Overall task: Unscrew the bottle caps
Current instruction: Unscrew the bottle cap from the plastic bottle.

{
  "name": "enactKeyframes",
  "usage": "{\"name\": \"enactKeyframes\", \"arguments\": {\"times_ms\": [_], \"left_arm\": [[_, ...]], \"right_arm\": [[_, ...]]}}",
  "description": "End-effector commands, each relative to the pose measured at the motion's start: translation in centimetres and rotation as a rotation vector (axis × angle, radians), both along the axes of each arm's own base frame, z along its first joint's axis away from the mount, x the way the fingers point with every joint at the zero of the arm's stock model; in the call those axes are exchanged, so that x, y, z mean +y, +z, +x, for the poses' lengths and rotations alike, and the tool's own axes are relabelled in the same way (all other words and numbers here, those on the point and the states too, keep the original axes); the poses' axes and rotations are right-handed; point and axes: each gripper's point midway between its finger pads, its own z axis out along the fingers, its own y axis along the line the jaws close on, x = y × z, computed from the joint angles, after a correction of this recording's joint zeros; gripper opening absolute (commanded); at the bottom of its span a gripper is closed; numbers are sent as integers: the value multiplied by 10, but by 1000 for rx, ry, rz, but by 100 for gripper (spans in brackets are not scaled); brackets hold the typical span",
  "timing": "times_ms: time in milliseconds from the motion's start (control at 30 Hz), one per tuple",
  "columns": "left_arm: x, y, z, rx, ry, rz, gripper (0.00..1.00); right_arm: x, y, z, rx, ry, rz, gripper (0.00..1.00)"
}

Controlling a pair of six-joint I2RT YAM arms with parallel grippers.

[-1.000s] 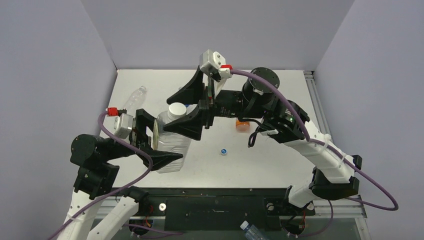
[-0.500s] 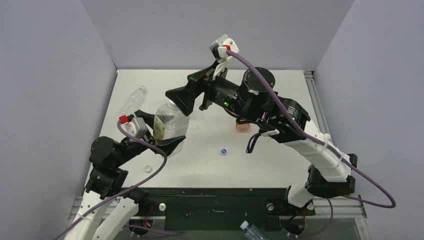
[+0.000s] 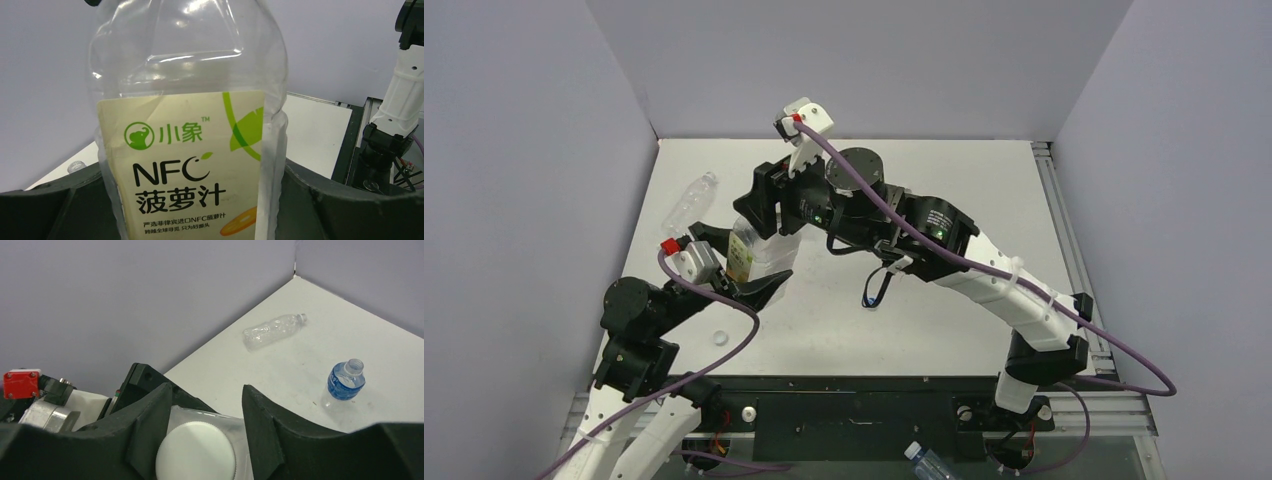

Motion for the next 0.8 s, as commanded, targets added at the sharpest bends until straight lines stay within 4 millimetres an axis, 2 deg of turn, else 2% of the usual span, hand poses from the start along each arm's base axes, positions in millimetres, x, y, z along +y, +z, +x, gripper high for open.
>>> {"name": "enactKeyframes", "arguments": {"times_ms": [0,67,233,300,333,400,467,533,600,767], "left_arm": [[3,15,2,-57,21,-23,0],[3,14,2,-52,18,-24,0],[2,14,1,-40,15,-29,0],[2,15,1,-34,15,-35,0],[2,15,0,-27,11,-41,0],[1,17,-2,-15,-4,-55,0],[-2,20,-8,1,-38,-68,0],[-8,24,-19,16,-106,-77,0],[-15,30,-35,30,-199,-81,0],[-25,43,-69,99,-393,-93,0]], "right_arm": [[-16,32,-1,-18,-26,95,43],[-17,32,-1,-21,-28,101,36],[-20,32,-1,-32,-31,107,31],[-20,34,-1,-39,-26,109,20],[-21,36,-2,-49,-24,113,10],[-22,43,-6,-67,-2,131,0],[-24,52,-12,-100,35,150,0],[-23,62,-26,-143,126,170,0],[-20,72,-57,-192,315,191,0],[-28,90,-102,-217,607,269,0]]}}
